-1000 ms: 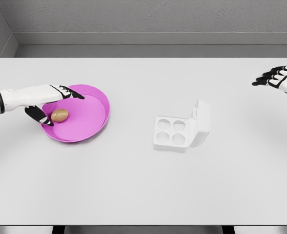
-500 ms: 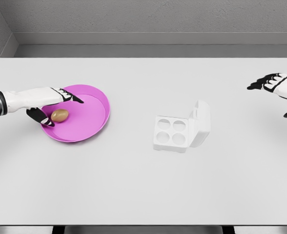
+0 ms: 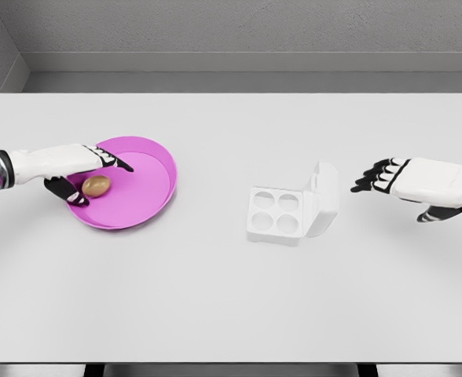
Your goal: Pack egg into the box and close the box lid
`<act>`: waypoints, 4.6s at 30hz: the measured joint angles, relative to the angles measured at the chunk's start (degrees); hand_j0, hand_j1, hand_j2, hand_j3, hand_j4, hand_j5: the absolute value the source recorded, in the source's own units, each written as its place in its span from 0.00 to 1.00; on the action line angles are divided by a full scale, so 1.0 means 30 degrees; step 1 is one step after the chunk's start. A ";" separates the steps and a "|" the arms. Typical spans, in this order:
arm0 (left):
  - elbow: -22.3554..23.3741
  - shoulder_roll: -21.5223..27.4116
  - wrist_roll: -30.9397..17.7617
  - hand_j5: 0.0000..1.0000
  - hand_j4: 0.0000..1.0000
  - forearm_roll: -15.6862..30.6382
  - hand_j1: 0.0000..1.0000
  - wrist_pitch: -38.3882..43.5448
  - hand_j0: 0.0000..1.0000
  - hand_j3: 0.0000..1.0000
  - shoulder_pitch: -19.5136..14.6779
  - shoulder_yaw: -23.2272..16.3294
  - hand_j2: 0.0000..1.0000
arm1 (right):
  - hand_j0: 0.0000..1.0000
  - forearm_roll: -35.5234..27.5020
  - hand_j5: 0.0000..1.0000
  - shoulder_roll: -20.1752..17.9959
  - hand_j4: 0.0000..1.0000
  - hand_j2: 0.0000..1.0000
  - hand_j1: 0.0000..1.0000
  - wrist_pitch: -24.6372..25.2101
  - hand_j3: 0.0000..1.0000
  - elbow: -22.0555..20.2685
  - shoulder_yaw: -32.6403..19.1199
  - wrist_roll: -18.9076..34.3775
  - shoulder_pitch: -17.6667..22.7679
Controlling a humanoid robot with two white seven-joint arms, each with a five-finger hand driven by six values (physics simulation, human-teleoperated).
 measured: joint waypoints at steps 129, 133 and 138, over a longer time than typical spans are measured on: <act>-0.2657 -0.7775 0.0140 0.91 0.91 -0.0337 0.91 -0.0004 0.91 0.91 -0.3867 -0.2743 0.91 | 1.00 0.0020 1.00 -0.0363 1.00 1.00 1.00 0.0003 1.00 -0.1021 0.1117 -0.0001 0.0001; -0.2727 -0.6440 0.0151 1.00 1.00 0.0937 1.00 0.0000 1.00 1.00 -0.4189 -0.2704 1.00 | 1.00 0.0027 1.00 -0.0363 1.00 1.00 1.00 -0.0001 1.00 -0.1169 0.1097 0.0000 0.0088; -0.2664 -0.1909 0.0072 1.00 1.00 0.2706 1.00 -0.0003 1.00 1.00 -0.4014 -0.2190 1.00 | 1.00 -0.0023 1.00 -0.0329 1.00 1.00 1.00 0.0002 1.00 -0.1581 0.1108 -0.0001 0.0088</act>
